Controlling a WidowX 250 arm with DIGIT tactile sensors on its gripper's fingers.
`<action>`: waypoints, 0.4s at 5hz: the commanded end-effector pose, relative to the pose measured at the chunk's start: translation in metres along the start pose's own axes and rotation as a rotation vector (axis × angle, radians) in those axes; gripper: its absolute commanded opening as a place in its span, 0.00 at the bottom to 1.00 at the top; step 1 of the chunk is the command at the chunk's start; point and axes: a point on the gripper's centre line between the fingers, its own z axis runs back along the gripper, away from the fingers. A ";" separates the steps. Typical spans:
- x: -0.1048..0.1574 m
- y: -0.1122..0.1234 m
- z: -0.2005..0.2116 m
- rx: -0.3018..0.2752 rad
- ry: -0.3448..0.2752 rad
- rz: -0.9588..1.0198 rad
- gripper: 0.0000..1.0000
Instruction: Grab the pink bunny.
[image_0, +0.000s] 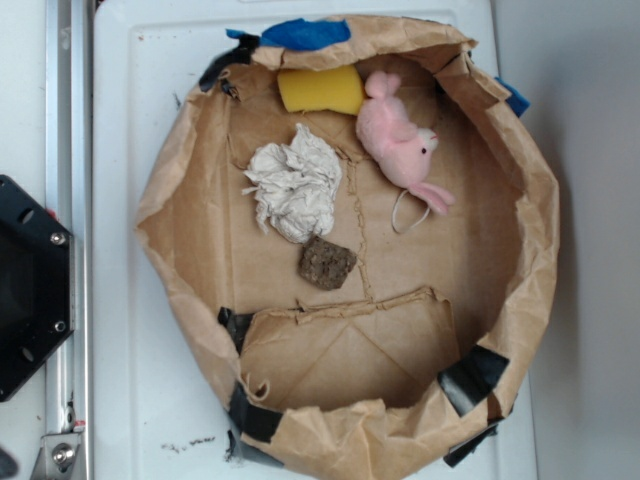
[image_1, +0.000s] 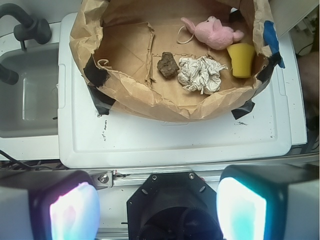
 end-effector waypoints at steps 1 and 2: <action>0.000 0.000 0.000 0.000 0.000 0.000 1.00; 0.034 0.004 -0.006 0.014 0.008 0.043 1.00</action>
